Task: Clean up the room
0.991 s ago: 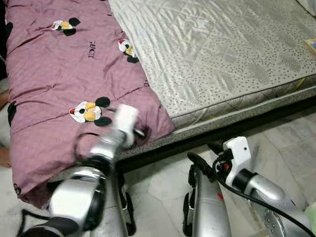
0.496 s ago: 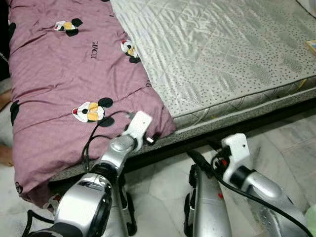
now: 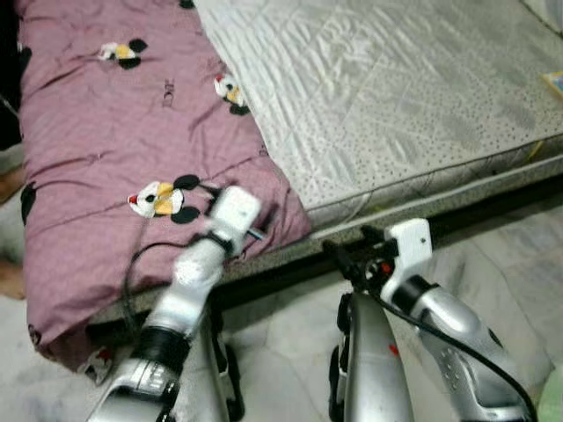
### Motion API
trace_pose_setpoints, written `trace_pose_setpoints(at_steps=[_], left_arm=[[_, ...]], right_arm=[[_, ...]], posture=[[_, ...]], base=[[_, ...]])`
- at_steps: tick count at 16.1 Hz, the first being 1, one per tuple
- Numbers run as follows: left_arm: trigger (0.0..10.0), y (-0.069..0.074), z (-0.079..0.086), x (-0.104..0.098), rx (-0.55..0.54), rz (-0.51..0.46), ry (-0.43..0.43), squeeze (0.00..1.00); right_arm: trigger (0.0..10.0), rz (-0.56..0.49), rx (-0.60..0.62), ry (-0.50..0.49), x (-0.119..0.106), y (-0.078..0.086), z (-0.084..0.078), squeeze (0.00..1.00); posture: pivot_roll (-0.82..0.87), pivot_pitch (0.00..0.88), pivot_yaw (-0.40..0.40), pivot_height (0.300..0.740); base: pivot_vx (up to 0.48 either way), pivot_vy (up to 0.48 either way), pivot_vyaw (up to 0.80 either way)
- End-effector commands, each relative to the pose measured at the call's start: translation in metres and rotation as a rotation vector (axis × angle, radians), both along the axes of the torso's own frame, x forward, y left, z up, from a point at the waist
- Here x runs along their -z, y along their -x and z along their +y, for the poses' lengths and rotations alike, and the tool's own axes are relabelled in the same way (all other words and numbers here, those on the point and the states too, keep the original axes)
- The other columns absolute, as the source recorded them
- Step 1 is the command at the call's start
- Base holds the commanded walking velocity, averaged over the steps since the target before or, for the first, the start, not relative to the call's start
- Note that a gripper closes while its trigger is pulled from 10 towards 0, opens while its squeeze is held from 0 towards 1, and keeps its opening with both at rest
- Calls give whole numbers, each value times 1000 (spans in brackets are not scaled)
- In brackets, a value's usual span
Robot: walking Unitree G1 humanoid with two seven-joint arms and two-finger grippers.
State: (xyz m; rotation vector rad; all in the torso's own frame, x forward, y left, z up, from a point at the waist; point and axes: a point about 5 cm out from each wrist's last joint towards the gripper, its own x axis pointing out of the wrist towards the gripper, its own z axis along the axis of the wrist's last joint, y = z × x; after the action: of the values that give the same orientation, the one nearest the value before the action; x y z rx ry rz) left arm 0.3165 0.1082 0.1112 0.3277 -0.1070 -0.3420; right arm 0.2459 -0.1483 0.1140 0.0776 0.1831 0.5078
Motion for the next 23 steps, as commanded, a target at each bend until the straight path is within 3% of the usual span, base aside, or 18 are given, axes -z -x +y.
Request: trace_pose_setpoints(at_steps=[1,2,4,6,8,10,14,15,23], left_arm=[[10000,16,20,-8,-139,-60,63,0],[10000,35,41,-5,-264,-74,93,0],[10000,58,60,2,-382,-64,85,0],[10000,82,80,2,-534,-53,137,0],[10000,89,90,4,-608,-38,179,0],[10000,98,95,1,-632,-39,171,0],[10000,103,91,0,-575,-19,174,0],[10000,97,90,-3,-574,-28,177,0],[10000,86,90,-3,-561,-2,199,0]], right_arm=[[10000,2,26,-1,3,-3,0,0],[10000,6,45,-18,5,-8,2,0],[10000,6,57,-28,8,-13,5,0],[10000,-41,145,-24,5,-28,4,0],[10000,-32,153,-3,9,-33,5,0],[10000,-46,122,-51,8,-37,12,0],[10000,-85,132,-141,1,-43,22,0],[10000,-101,142,-170,-4,-46,26,0],[10000,-123,184,-184,-1,-53,29,0]], posture=[[-98,135,38,576],[-75,128,35,576],[-39,116,22,576],[-5,111,3,576],[13,109,-7,576],[31,106,-8,576],[35,95,13,601],[34,90,20,621],[23,29,56,701]], base=[[0,0,0],[0,0,0],[0,0,0],[0,0,0],[0,0,0],[0,0,0],[0,0,0],[0,0,0],[0,0,0]])
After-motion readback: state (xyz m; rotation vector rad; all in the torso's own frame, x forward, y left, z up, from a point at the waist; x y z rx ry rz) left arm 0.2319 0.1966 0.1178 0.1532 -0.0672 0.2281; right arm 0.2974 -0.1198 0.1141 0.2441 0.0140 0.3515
